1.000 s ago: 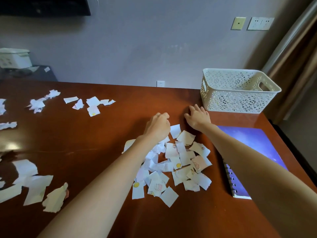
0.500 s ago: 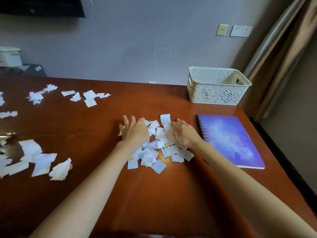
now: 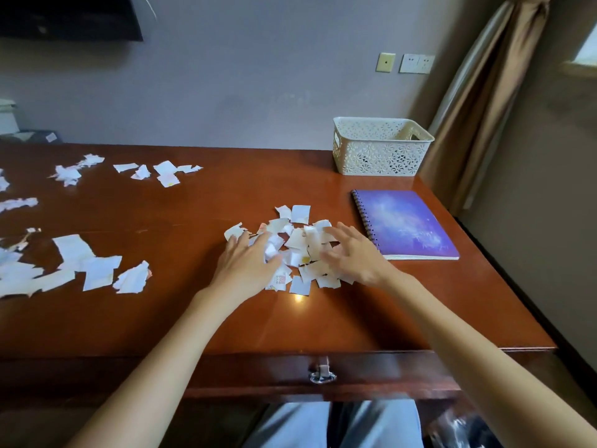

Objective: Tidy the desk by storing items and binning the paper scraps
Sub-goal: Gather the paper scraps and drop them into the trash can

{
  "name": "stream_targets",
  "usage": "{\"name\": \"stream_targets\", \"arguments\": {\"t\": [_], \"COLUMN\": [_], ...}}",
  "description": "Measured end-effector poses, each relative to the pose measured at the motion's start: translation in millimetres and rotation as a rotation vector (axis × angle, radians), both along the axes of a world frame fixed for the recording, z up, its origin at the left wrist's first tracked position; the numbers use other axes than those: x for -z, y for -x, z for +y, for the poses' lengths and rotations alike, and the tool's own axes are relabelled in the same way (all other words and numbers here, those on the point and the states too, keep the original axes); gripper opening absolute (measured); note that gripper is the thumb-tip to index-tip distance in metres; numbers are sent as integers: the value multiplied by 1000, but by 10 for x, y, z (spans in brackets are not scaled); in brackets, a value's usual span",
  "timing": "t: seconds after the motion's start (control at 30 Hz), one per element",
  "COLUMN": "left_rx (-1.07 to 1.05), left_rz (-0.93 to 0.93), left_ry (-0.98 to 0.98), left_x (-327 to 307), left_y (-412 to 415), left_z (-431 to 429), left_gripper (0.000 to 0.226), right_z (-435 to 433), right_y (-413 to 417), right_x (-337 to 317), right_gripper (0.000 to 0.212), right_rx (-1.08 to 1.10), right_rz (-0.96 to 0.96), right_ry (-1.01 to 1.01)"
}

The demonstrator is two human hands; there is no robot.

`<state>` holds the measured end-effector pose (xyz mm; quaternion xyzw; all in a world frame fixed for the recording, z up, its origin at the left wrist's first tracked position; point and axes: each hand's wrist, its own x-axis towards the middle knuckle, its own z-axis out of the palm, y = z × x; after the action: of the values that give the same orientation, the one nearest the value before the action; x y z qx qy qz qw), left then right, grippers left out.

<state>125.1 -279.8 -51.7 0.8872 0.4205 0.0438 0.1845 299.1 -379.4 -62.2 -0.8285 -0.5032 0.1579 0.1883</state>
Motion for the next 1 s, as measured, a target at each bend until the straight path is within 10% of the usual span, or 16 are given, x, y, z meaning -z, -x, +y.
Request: {"name": "stream_targets", "arguments": {"t": [0.17, 0.57, 1.0], "left_rx": [61, 36, -42], "left_rz": [164, -32, -144], "left_ry": [34, -340, -66], "left_x": [164, 317, 183], "left_y": [75, -116, -277], "left_z": [-82, 29, 204], "left_gripper": [77, 43, 55], "right_z": [-182, -45, 67], "right_y": [258, 366, 401], "right_x": [87, 218, 203], "right_gripper": [66, 36, 48], "right_rx": [-88, 0, 184], "right_rz": [-100, -458, -398], "right_ry": [111, -97, -52]}}
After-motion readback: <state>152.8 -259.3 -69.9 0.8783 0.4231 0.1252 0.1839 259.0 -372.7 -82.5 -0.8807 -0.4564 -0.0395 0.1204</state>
